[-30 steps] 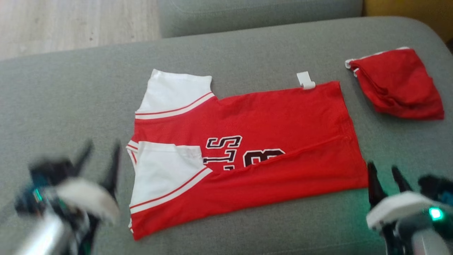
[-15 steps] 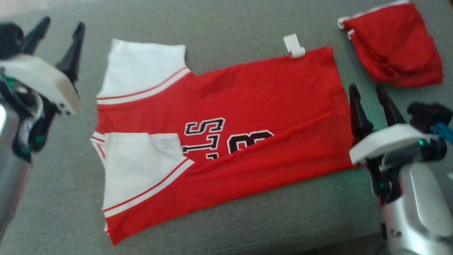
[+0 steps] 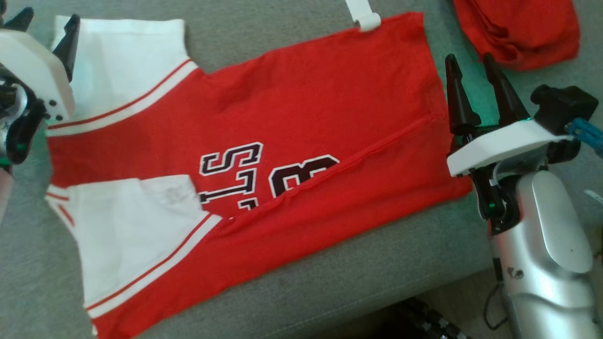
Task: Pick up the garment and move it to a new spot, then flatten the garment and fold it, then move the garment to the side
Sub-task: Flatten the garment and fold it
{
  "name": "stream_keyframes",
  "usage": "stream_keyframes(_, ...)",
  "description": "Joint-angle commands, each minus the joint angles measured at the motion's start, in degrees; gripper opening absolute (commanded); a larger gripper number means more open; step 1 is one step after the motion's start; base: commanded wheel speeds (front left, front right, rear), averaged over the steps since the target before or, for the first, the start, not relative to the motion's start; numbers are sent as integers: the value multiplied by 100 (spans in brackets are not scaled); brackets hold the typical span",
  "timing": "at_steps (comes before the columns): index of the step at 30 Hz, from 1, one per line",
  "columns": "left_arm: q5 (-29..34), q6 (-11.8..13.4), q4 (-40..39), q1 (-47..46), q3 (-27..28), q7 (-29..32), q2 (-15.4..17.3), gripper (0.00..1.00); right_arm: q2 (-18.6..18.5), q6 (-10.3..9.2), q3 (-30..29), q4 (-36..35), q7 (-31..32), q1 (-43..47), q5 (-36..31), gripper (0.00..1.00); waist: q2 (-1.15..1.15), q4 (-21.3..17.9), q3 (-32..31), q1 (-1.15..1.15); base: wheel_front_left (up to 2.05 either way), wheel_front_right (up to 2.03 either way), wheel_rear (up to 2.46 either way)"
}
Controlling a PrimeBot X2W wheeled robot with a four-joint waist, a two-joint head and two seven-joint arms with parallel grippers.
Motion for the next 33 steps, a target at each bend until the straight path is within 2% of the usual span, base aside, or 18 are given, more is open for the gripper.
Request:
stream_keyframes(1, 60, -56, -33, -281, 210, 47, 296, 100, -32, 20, 134, -140, -89, -110, 60, 100, 0, -134, 134, -1, 0, 0, 0)
stream_keyframes(8, 75, 14, 230, -292, 126, 186, 271, 100, -32, 20, 160, -20, -212, -170, 112, 100, 0, -191, 184, -1, 0, 0, 0)
stream_keyframes(11, 8, -71, 233, -222, 23, 368, 235, 100, -32, 20, 174, -7, -228, -201, 122, 100, 0, -171, 169, -1, 0, 0, 0)
stream_keyframes(12, -1, -92, 205, -202, -3, 389, 222, 87, -32, 20, 171, -4, -229, -213, 116, 100, 0, -157, 156, -1, 0, 0, 0)
stream_keyframes(15, -9, -170, 132, -134, -82, 382, 191, 25, -32, 20, 173, 2, -213, -230, 75, 100, 0, -105, 97, -1, 0, 0, 0)
stream_keyframes(16, -9, -170, 132, -134, -82, 382, 191, 25, -32, 20, 173, 2, -213, -230, 75, 100, 0, -105, 97, -1, 0, 0, 0)
stream_keyframes(17, 0, -187, 110, -112, -108, 354, 176, 2, -32, 20, 178, 13, -196, -242, 53, 100, 0, -82, 71, -1, 0, 0, 0)
stream_keyframes(26, 197, -182, -21, -123, -168, -326, 18, 0, -32, 20, 158, 272, 125, -587, -311, 100, 0, 192, -201, -1, 0, 0, 0)
stream_keyframes(33, 367, -248, -173, -236, -286, -872, -222, 0, -59, 20, 27, 950, 701, -1165, -922, 100, 0, 586, -421, -1, 0, 0, 0)
